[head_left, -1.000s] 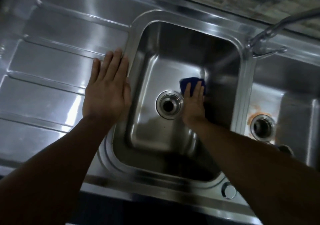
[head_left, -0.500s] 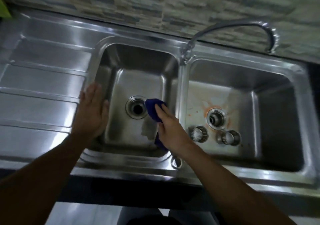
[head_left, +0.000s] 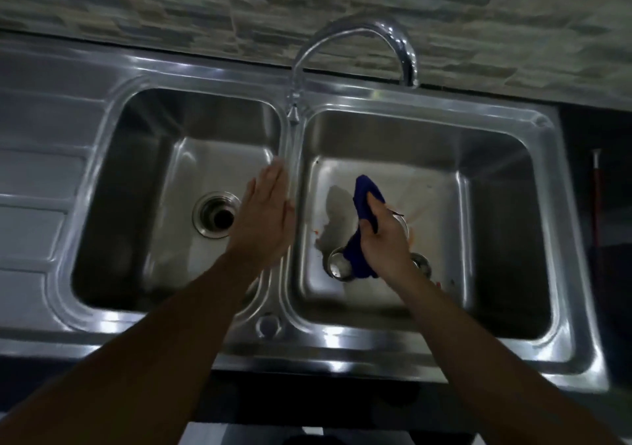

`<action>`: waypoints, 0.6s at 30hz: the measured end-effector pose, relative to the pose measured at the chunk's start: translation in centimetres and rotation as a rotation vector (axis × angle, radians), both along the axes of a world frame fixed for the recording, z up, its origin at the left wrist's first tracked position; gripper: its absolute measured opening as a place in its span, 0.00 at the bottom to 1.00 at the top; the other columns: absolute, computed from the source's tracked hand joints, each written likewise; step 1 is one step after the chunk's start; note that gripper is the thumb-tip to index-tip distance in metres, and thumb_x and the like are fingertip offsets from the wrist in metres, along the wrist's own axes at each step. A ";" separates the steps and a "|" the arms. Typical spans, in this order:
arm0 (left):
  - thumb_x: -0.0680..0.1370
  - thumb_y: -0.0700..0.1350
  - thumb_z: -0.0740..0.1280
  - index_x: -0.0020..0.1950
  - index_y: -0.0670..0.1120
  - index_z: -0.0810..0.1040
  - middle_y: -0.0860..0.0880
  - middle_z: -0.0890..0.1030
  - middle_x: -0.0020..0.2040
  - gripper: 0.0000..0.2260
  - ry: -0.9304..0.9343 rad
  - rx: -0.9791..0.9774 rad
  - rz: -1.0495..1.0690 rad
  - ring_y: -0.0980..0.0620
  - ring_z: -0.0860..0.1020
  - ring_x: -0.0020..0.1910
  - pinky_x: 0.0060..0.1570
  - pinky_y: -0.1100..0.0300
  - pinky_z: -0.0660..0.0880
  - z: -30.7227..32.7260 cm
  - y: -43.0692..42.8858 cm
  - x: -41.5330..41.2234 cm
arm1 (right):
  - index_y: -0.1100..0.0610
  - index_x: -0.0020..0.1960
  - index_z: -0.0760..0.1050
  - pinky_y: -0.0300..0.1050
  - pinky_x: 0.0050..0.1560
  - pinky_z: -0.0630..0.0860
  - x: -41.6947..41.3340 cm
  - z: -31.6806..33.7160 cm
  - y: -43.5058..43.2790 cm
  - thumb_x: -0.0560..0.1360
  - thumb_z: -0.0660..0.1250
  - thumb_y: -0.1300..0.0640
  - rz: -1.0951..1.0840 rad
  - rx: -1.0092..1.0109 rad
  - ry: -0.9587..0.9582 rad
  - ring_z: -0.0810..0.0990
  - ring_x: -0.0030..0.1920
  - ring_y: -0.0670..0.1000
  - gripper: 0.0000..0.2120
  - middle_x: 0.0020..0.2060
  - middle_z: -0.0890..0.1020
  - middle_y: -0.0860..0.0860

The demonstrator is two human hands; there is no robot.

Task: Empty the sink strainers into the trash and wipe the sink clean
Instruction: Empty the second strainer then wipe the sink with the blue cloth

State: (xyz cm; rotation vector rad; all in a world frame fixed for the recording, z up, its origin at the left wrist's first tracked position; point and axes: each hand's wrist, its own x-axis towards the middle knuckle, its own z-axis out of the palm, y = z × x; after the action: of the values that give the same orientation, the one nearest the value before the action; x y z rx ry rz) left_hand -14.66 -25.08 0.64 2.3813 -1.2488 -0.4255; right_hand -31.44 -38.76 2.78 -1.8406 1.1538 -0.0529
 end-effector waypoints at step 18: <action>0.84 0.45 0.49 0.81 0.39 0.54 0.41 0.53 0.82 0.25 -0.151 -0.012 0.082 0.46 0.49 0.83 0.81 0.45 0.51 -2.3 -7.0 0.1 | 0.60 0.82 0.46 0.60 0.79 0.45 11.0 -19.3 -5.7 0.82 0.53 0.48 0.640 -0.494 0.217 0.46 0.81 0.61 0.33 0.82 0.48 0.60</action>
State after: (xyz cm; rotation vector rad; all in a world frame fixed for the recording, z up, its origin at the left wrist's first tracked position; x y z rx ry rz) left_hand -14.59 -32.12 -1.65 2.4834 -1.2080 -0.2162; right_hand -20.39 -44.44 -16.57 -2.6374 0.6713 0.2548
